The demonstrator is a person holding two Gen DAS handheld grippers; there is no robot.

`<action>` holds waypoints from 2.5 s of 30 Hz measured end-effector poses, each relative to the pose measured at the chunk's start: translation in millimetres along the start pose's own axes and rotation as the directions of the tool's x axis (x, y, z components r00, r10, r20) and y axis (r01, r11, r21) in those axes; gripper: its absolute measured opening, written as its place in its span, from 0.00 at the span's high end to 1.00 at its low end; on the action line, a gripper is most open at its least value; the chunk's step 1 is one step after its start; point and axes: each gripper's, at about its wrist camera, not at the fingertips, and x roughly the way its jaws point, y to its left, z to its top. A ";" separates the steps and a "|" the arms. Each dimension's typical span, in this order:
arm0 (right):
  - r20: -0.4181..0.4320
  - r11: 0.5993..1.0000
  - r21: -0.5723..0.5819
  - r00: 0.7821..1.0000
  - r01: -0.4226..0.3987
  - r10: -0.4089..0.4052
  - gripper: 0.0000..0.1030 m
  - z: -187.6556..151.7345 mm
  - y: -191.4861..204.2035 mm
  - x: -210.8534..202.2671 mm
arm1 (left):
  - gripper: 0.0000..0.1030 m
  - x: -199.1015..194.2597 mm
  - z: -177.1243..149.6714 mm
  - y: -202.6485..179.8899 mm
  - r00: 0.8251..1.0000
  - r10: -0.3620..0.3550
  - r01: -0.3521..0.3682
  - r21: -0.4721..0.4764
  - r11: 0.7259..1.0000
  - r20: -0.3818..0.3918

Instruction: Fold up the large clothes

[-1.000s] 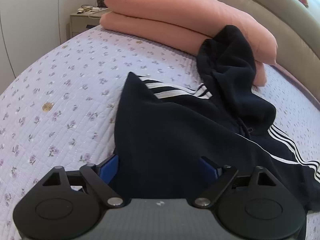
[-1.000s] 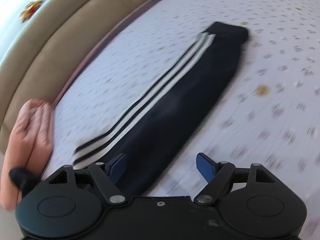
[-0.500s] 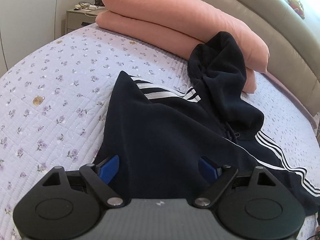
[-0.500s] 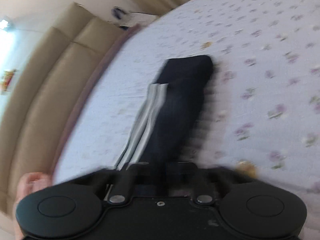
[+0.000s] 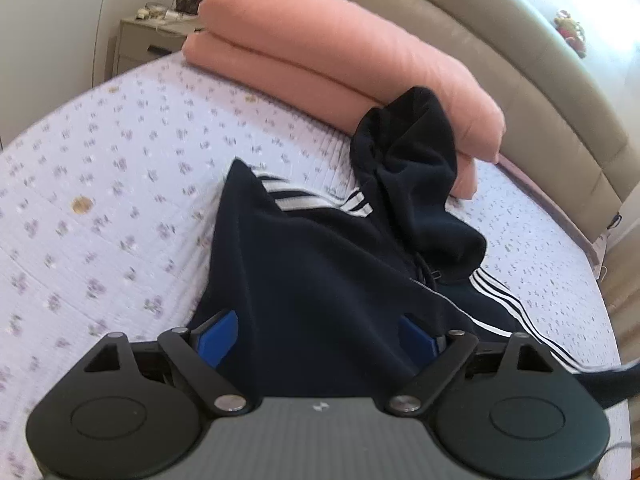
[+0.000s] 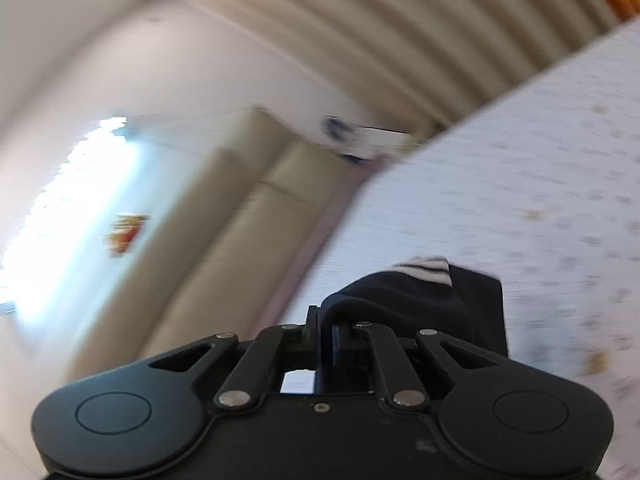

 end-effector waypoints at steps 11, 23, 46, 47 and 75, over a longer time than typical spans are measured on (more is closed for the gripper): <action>-0.301 0.744 -0.298 0.798 -0.598 0.521 0.93 -127.6 253.7 -77.6 | 0.12 -45.0 26.2 14.2 0.995 -0.014 0.014 -0.001 1.000 0.100; -0.868 0.653 -0.402 0.495 -0.642 -0.047 0.93 -422.9 171.8 -86.0 | 0.10 -44.6 17.9 61.5 0.996 0.063 -0.061 -0.032 0.998 0.063; -0.980 0.722 -0.079 0.186 -0.687 0.069 0.13 -417.7 214.9 -7.5 | 0.10 -46.6 10.7 74.3 0.998 -0.002 0.001 0.014 1.000 0.067; -0.984 0.740 -0.062 0.166 -0.669 0.067 0.13 -423.1 216.7 -1.4 | 0.10 -46.4 10.5 74.4 0.998 -0.006 0.005 0.009 1.000 0.067; -0.866 0.487 -0.454 0.498 -0.746 -0.044 0.13 -308.9 235.0 -78.3 | 0.31 32.5 31.3 29.3 0.998 -0.049 0.043 0.115 0.992 0.048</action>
